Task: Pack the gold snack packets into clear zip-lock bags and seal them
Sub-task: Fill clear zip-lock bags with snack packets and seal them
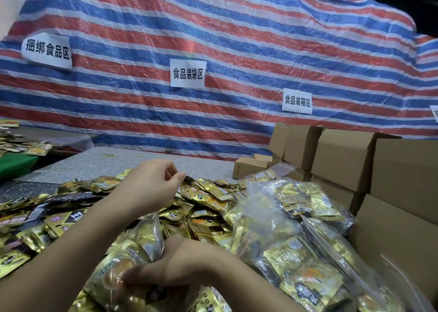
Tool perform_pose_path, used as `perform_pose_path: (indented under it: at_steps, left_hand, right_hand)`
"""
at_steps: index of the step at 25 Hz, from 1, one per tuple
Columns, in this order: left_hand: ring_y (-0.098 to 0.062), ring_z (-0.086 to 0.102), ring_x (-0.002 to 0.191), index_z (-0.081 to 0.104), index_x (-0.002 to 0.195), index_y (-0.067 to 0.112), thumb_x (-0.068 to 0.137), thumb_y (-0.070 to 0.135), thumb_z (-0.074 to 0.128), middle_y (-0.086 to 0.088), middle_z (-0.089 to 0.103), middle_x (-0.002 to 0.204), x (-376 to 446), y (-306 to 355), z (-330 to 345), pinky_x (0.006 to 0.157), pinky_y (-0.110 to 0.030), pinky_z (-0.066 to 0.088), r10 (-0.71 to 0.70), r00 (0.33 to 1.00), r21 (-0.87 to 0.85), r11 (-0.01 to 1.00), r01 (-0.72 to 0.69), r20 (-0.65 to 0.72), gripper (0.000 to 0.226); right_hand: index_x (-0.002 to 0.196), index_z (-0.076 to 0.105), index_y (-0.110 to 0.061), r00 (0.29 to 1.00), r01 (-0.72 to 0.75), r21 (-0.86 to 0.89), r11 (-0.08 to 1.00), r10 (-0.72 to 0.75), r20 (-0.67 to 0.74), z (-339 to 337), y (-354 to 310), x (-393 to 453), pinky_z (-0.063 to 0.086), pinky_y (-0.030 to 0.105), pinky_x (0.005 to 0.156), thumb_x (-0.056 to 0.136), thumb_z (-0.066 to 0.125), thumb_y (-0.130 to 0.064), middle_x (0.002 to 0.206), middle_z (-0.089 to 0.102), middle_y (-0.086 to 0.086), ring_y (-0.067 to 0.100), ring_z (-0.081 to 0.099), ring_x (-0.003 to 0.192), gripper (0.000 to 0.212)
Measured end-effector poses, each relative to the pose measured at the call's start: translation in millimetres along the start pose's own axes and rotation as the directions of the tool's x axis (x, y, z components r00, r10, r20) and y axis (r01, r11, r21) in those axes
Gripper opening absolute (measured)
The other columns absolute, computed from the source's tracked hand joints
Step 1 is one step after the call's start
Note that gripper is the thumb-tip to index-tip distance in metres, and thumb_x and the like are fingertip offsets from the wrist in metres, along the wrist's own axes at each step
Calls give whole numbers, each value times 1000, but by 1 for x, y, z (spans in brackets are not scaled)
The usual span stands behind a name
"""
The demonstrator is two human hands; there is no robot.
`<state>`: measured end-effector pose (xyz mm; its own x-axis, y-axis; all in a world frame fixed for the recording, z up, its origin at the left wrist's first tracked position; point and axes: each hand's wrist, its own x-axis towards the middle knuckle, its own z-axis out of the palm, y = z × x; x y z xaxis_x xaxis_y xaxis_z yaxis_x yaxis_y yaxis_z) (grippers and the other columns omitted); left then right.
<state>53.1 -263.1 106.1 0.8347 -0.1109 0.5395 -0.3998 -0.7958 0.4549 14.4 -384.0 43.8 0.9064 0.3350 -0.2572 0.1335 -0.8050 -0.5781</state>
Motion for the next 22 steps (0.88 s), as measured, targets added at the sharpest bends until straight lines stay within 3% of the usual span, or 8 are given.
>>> perform_pose_path:
  at_steps: [3, 6, 7, 10, 13, 15, 18, 22]
  left_hand:
    - [3, 51, 76, 62, 94, 26, 98, 45, 50, 16, 58, 81, 0, 1, 1, 58, -21, 37, 11, 1000, 2, 1000, -11, -6, 23]
    - [2, 52, 77, 62, 95, 25, 98, 44, 50, 16, 58, 82, -1, 2, 1, 59, -23, 40, 10, 1000, -4, 1000, -10, 6, 23]
    - [0, 54, 77, 63, 94, 24, 98, 44, 50, 16, 59, 82, 0, 2, 1, 61, -26, 43, 5, 1000, -23, 1000, -5, -8, 23]
    - [0, 56, 77, 63, 93, 22, 98, 39, 53, 19, 58, 80, -1, 5, -2, 66, -31, 44, 20, 976, -144, 988, -52, -218, 20]
    - [5, 55, 78, 64, 97, 22, 98, 33, 53, 21, 56, 80, -3, 10, -6, 62, -22, 41, 55, 915, -217, 964, -152, -399, 16]
    - [4, 56, 79, 65, 100, 20, 99, 31, 52, 20, 58, 81, -5, 12, -6, 63, -17, 42, 67, 909, -235, 956, -177, -412, 17]
    - [1, 58, 77, 64, 98, 20, 99, 32, 51, 18, 61, 82, -8, 13, -1, 63, -19, 46, 80, 922, -250, 950, -185, -379, 17]
    - [1, 58, 73, 60, 95, 27, 98, 34, 51, 20, 60, 81, -13, 18, 9, 58, -18, 44, 122, 938, -260, 942, -212, -325, 12]
  right_hand:
    - [102, 71, -19, 1000, 22, 100, 995, -21, -10, 2, 2, 0, 57, 27, 70, 78, 70, -60, 94, 73, -4, 12, 71, 78, 48]
    - [101, 72, -20, 998, 68, 214, 974, -64, -26, 0, 4, -3, 60, 33, 78, 85, 70, -52, 89, 73, -4, 14, 69, 77, 36]
    - [94, 72, -20, 997, 82, 254, 964, -79, -24, -4, 5, -5, 60, 31, 70, 87, 69, -50, 79, 71, -8, 11, 67, 67, 31]
    - [72, 61, -23, 995, 89, 280, 956, -73, -68, -34, 9, -12, 46, 19, 42, 91, 64, -52, 51, 57, -12, 4, 52, 40, 36]
    - [82, 59, -15, 968, 85, 261, 961, -18, -249, -84, 22, -18, 39, 22, 42, 96, 58, -50, 63, 53, -2, 8, 46, 43, 37]
    - [100, 63, -8, 908, 62, 316, 947, 78, -412, -121, 35, -21, 39, 22, 43, 96, 57, -49, 71, 56, 2, 8, 46, 45, 42]
    - [105, 62, -5, 734, 29, 358, 933, 223, -641, -174, 64, -25, 40, 22, 42, 96, 57, -52, 73, 59, 3, 9, 49, 47, 48]
    - [116, 56, 1, 545, 12, 388, 922, 319, -775, -230, 116, -38, 39, 30, 51, 96, 53, -54, 85, 60, 12, 17, 48, 56, 59]
